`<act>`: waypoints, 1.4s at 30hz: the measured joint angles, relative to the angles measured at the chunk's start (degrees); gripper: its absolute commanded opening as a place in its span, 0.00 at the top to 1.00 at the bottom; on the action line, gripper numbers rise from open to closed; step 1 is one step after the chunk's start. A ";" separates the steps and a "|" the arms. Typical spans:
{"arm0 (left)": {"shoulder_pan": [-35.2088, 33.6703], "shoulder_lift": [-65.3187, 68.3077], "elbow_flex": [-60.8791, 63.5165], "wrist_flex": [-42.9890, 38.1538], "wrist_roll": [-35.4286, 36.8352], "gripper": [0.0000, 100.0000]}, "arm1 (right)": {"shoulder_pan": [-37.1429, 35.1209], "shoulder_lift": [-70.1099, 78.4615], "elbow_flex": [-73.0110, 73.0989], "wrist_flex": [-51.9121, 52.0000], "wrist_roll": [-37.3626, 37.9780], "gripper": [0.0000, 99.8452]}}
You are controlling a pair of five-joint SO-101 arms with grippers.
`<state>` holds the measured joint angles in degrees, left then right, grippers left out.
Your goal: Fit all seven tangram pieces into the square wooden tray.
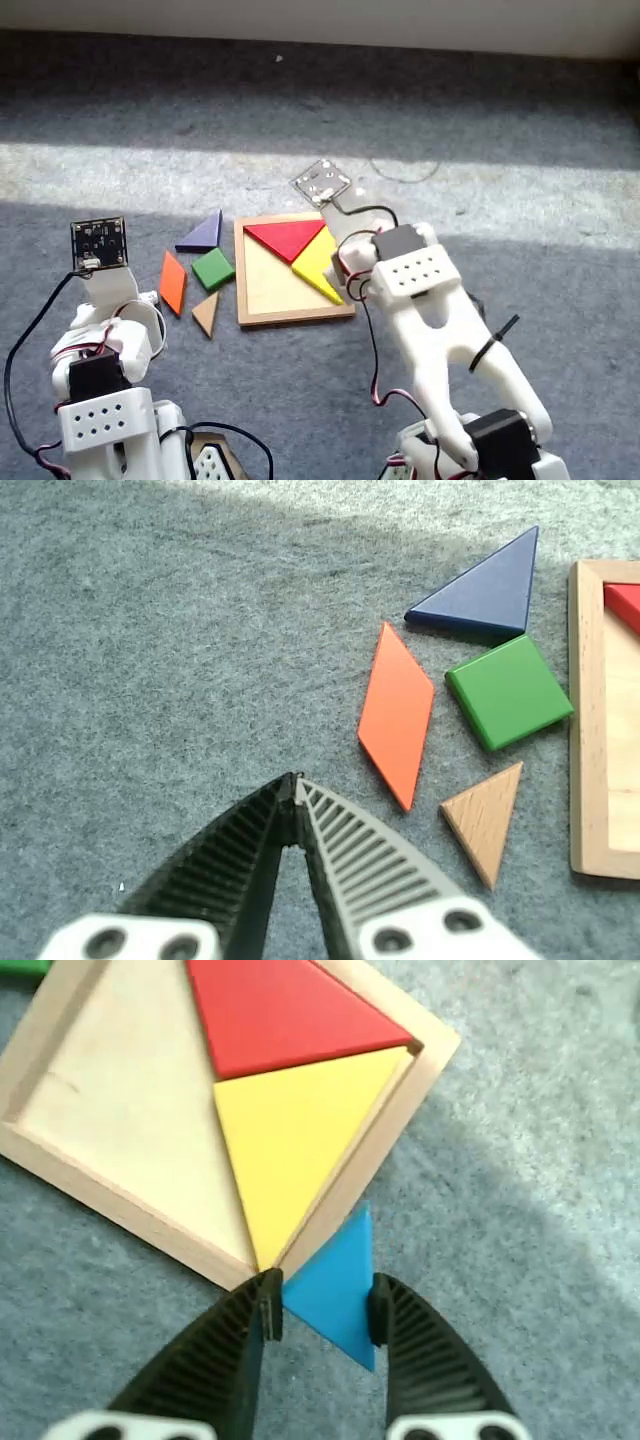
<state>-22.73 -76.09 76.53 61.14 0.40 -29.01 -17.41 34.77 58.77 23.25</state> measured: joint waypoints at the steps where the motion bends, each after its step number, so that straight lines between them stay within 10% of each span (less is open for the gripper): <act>1: 0.00 0.00 0.00 0.00 0.00 0.99 | -1.41 0.09 0.00 0.00 -0.97 0.93; 42: 0.00 0.00 0.00 0.00 0.00 0.99 | -15.47 39.65 -32.62 -2.02 -14.86 0.93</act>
<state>-22.73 -76.09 76.53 61.14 0.40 -44.48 22.24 2.15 56.75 8.40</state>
